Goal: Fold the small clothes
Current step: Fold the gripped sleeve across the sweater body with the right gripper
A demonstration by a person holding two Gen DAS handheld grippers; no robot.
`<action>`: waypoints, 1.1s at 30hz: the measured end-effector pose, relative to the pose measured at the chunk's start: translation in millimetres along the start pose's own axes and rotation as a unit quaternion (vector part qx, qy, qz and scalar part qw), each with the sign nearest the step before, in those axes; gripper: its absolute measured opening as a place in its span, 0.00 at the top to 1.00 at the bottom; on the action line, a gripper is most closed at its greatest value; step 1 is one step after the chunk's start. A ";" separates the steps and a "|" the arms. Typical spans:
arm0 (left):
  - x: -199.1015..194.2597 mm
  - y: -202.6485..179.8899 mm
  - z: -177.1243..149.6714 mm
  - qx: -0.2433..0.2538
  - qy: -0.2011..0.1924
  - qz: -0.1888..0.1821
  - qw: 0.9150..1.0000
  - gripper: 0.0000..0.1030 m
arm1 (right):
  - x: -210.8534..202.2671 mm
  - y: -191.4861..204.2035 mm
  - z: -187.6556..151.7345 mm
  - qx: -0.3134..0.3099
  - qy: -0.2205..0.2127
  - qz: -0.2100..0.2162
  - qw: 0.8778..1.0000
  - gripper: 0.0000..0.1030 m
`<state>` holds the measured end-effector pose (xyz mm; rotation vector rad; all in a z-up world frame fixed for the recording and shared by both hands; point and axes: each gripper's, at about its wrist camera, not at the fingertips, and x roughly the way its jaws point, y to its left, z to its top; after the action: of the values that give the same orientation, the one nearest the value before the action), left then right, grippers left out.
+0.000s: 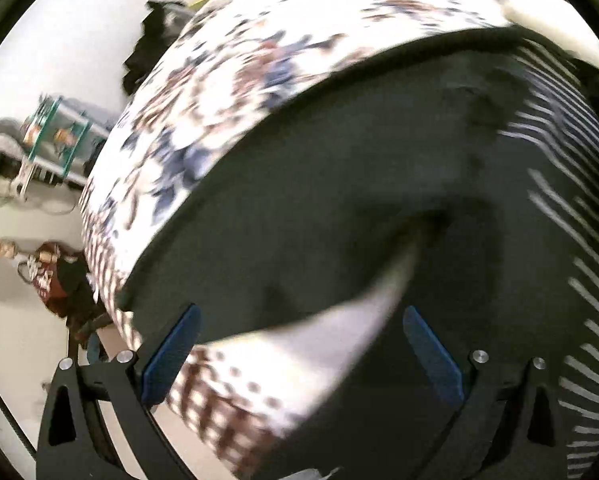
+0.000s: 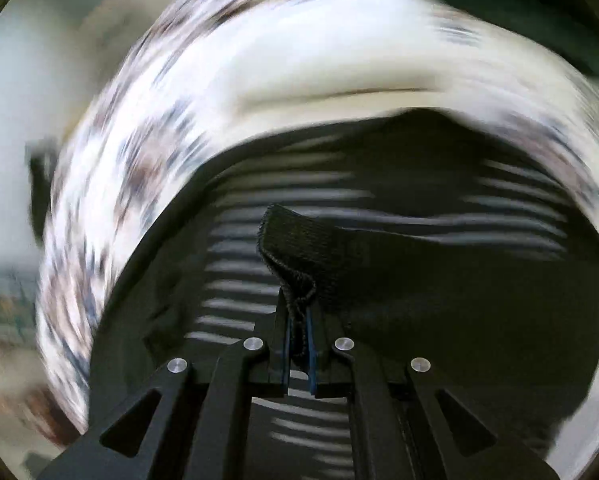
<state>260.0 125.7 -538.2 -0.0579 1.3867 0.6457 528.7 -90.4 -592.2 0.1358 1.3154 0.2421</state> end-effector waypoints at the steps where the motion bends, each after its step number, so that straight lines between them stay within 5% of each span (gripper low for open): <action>1: 6.4 12.9 0.4 -0.008 0.003 0.001 1.000 0.00 | 19.3 38.4 -0.5 -0.030 0.011 -0.004 0.999 0.94; 6: 22.9 43.1 3.2 -0.019 0.008 0.004 1.000 0.00 | 76.0 156.6 -25.4 -0.126 0.052 -0.026 0.990 0.94; 10: 29.3 67.6 7.2 -0.034 0.016 -0.013 0.999 0.00 | 96.5 166.1 -26.5 -0.125 0.073 -0.036 0.989 0.88; 13: 23.4 99.3 9.9 -0.063 0.023 -0.042 0.997 0.00 | 77.1 128.7 -28.8 -0.066 0.103 0.047 0.991 0.42; 14: 20.7 111.3 9.9 -0.072 0.021 -0.048 0.996 0.00 | 64.2 108.2 -32.7 -0.035 0.106 0.078 0.991 0.38; 16: 18.1 132.9 8.1 -0.087 0.019 -0.060 0.994 0.00 | 37.0 67.2 -44.7 0.012 0.102 0.101 0.990 0.38; 21: 41.8 194.4 -3.2 -0.139 0.043 -0.094 0.985 0.00 | -20.1 -38.7 -95.8 0.102 0.098 0.056 0.988 0.34; 28: 124.3 238.6 -32.6 -0.215 0.116 -0.156 0.957 0.00 | -31.4 -124.5 -167.0 0.175 0.115 -0.010 0.978 0.34; 29: 134.7 236.1 -35.2 -0.214 0.126 -0.166 0.954 0.08 | -27.3 -124.8 -173.6 0.183 0.119 -0.012 0.976 0.34; 30: 145.3 232.2 -37.6 -0.212 0.136 -0.167 0.953 0.33 | -24.6 -127.4 -181.2 0.189 0.123 -0.013 0.974 0.34; 31: 149.9 229.6 -38.6 -0.215 0.133 -0.173 0.952 0.45 | -20.9 -128.2 -183.5 0.192 0.128 -0.014 0.973 0.34; 33: 141.2 231.7 -32.8 -0.226 0.108 -0.176 0.952 0.95 | -13.4 -124.8 -187.9 0.187 0.134 -0.020 0.973 0.34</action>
<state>131.4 359.2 -598.8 -0.7456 1.3661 0.6549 356.1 -221.6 -655.9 0.4054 1.6223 -0.0274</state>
